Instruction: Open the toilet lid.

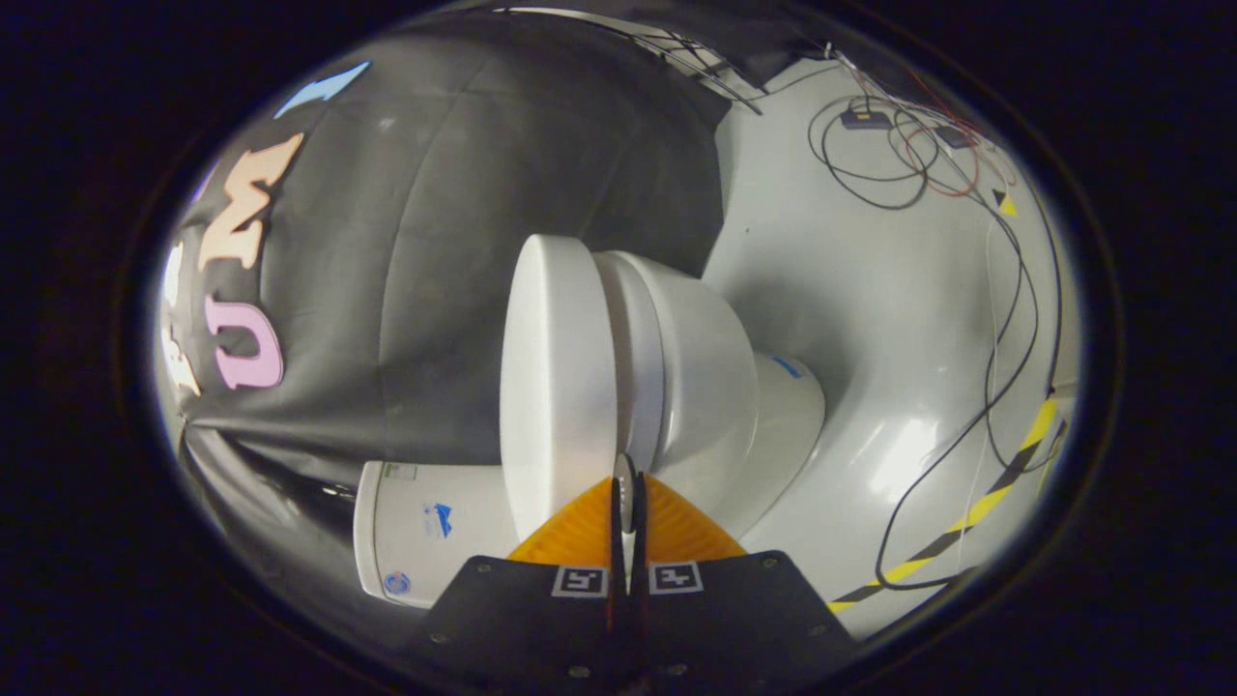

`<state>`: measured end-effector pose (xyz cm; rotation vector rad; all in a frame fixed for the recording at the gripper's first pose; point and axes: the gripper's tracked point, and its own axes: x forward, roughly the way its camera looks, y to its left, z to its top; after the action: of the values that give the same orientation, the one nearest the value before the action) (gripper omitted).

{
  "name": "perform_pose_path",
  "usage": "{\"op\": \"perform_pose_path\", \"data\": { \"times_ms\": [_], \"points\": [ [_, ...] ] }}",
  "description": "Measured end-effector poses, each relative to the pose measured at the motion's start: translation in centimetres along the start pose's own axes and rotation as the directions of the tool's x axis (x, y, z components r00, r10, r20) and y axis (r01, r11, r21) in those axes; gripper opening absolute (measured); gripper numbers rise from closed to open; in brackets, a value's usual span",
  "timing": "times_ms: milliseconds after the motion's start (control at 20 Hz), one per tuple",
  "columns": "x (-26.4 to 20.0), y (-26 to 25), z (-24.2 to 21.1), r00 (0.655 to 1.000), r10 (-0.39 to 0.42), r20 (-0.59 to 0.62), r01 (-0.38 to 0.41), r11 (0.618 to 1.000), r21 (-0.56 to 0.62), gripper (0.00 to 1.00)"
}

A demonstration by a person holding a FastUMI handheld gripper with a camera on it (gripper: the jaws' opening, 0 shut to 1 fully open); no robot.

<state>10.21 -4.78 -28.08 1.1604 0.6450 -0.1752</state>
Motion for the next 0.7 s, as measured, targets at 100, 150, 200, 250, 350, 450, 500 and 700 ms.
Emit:
{"op": "perform_pose_path", "data": {
  "times_ms": [100,150,200,250,350,450,500,700],
  "points": [
    [-0.1,0.2,0.0,1.000,-0.006,0.000,0.006,1.000,-0.011,0.01],
    [-0.3,0.4,0.0,1.000,-0.007,0.005,0.007,1.000,-0.017,0.01],
    [-0.3,0.7,0.2,1.000,-0.007,0.010,0.007,0.999,-0.036,0.01],
    [-0.5,1.0,0.4,1.000,-0.011,0.022,0.013,0.998,-0.057,0.01],
    [-0.9,1.4,0.4,0.999,-0.029,0.040,0.032,0.996,-0.081,0.01],
    [-1.6,2.9,0.0,0.998,-0.030,0.049,0.034,0.996,-0.084,0.01],
    [-1.9,3.6,-0.2,0.998,-0.019,0.053,0.023,0.996,-0.085,0.01],
    [-2.4,5.5,-0.5,0.998,0.014,0.058,-0.008,0.994,-0.105,0.01]
  ]
}}
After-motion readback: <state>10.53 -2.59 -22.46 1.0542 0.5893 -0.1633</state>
